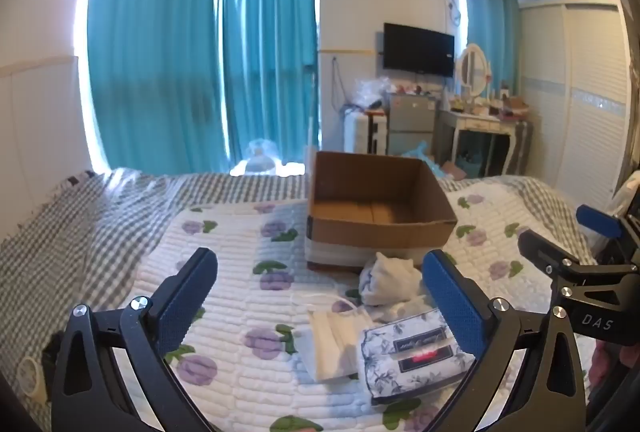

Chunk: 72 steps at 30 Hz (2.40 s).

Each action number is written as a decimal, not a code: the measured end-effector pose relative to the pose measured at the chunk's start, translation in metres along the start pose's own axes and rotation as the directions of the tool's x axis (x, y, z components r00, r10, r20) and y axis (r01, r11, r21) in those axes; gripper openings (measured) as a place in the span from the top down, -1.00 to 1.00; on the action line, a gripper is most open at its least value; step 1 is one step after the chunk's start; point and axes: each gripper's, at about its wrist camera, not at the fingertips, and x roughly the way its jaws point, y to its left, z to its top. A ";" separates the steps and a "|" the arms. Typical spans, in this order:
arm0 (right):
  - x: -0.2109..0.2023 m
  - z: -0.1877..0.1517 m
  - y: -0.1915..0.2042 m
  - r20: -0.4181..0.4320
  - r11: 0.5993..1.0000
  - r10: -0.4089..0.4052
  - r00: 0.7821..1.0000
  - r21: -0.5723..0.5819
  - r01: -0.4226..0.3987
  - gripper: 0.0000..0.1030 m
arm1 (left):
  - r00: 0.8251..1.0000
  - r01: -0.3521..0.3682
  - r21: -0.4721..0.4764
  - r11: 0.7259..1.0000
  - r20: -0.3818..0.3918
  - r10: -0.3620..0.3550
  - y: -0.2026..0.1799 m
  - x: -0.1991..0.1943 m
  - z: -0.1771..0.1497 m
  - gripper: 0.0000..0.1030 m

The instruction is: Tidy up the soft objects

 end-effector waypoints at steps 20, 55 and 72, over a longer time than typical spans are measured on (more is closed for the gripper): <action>0.006 -0.003 0.003 -0.033 1.000 0.004 0.999 -0.006 -0.005 -1.00 | 1.000 0.004 -0.021 1.000 -0.024 -0.005 0.002 0.002 0.001 -1.00; 0.008 -0.007 0.007 -0.050 1.000 0.004 0.999 -0.024 -0.005 -1.00 | 1.000 0.004 -0.019 1.000 -0.026 -0.005 0.002 0.004 -0.005 -1.00; 0.010 -0.009 0.009 -0.054 1.000 0.005 0.999 -0.028 -0.007 -1.00 | 1.000 0.004 -0.018 1.000 -0.028 -0.005 0.002 0.005 -0.005 -1.00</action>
